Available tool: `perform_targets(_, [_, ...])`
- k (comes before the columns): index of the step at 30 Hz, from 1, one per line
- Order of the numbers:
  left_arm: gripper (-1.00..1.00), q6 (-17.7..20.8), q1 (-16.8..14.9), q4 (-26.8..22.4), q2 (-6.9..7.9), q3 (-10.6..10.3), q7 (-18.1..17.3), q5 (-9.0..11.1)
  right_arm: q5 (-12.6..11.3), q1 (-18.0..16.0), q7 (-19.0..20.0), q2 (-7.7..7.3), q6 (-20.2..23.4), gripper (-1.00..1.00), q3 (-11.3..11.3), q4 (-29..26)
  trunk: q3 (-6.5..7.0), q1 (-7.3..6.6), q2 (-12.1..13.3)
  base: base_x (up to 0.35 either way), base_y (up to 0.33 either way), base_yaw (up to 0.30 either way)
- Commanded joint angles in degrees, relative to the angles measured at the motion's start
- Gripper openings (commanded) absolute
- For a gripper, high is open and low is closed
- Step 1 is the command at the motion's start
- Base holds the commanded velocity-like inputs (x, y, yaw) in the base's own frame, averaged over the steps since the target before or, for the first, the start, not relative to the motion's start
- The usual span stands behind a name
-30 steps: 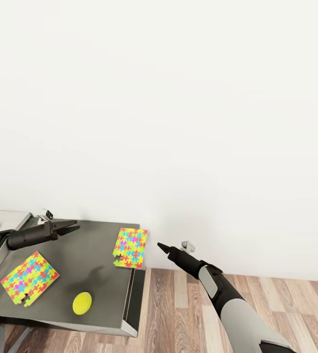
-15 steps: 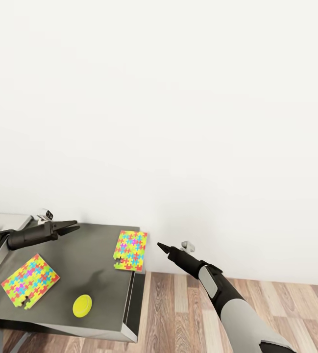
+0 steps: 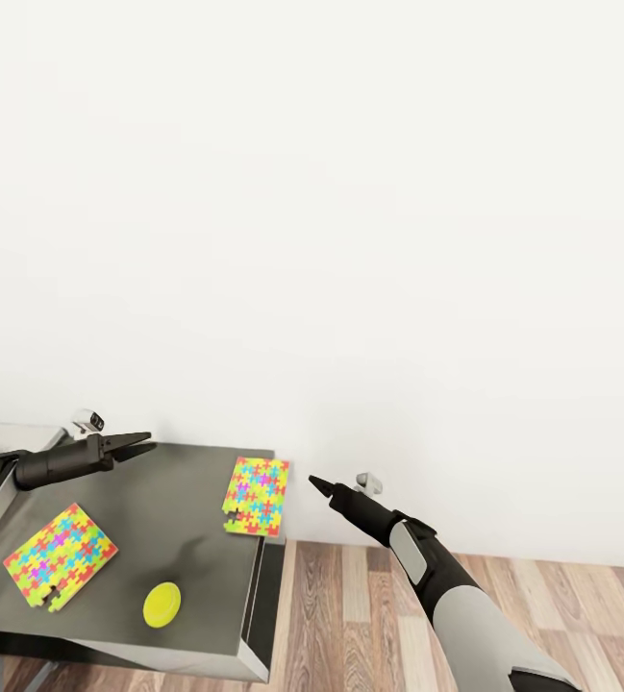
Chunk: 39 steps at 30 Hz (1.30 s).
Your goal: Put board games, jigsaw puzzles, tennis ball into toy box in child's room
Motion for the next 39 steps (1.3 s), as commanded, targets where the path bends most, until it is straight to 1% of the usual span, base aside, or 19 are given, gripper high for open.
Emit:
perform_targets(1, [1.00,0.60,-0.04,0.01,0.02,-0.01,-0.22,-0.01,-0.36,-0.04,0.17,0.05,0.55,1.00,-0.33,-0.01,-0.01,0.04,-0.10,0.000,0.000,0.000])
perform_targets(39, [1.00,0.46,-0.04,0.01,0.03,0.00,-0.22,-0.01,-0.36,-0.04,0.13,0.05,0.55,1.00,-0.39,-0.01,3.57,0.04,-0.10,0.000,0.000,0.000])
